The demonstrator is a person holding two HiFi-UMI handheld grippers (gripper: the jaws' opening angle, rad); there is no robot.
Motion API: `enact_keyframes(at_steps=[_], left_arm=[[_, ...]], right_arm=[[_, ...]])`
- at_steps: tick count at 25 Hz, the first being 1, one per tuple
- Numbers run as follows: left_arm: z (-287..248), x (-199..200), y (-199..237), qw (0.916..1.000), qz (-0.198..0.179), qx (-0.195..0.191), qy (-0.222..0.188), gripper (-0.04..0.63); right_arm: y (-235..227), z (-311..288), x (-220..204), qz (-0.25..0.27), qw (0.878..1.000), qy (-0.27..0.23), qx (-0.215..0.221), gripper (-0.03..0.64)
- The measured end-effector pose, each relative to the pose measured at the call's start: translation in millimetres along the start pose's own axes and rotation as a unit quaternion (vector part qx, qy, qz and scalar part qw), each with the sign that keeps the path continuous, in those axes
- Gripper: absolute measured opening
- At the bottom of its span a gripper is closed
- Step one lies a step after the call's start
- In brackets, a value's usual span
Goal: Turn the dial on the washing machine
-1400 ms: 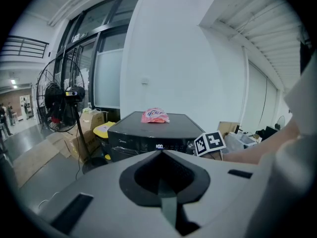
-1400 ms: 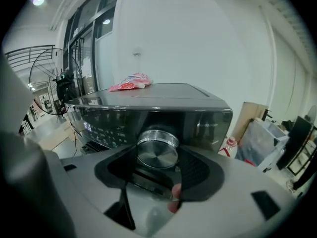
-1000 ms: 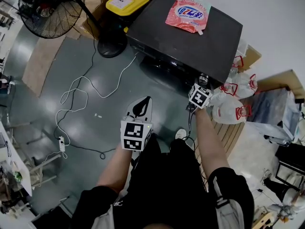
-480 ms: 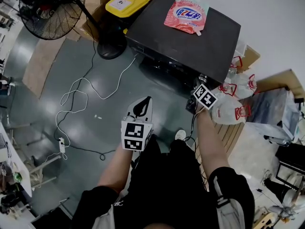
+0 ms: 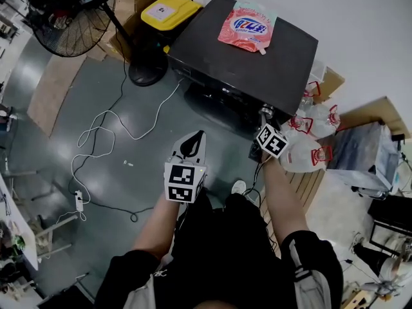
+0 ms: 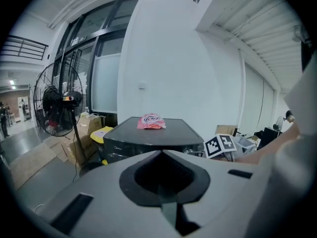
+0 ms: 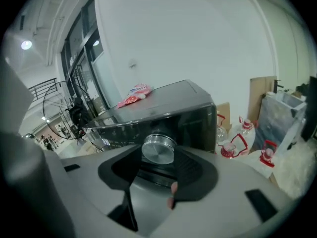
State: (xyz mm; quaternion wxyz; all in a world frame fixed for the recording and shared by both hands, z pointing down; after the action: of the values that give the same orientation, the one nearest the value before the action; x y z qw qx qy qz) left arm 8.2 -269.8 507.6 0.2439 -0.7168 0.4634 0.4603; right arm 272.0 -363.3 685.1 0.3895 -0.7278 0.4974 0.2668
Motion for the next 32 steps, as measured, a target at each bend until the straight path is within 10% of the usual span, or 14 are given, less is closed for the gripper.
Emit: enact_keyframes(at_steps=[6, 19, 32], left_arm=[[-2.0, 20.2, -9.3, 0.9995, -0.003, -0.015, -0.027, 0.012], [-3.8, 89.5, -37.9, 0.9914, -0.03, -0.046, -0.119, 0.012], [9.4, 128.3, -54.4, 0.9823, -0.058, -0.068, -0.165, 0.012]], right_arm=[[18.5, 57.1, 23.3, 0.031, 0.998, -0.053, 0.011, 0.0], [93.0, 194.5, 142.9, 0.15, 0.951, -0.263, 0.06, -0.002], [101.0, 241.0, 162.5, 0.134, 0.941, -0.308, 0.051, 0.0]])
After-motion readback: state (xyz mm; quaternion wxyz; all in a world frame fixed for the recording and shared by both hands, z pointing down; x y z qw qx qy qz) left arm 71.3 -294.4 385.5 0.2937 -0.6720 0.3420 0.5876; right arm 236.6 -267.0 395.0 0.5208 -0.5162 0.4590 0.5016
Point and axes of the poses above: the fingertips, and each gripper's own axes: z backward along the fingers, y to its left, x out of its top, the point moved 1 cm from there along z, backward along the fingers
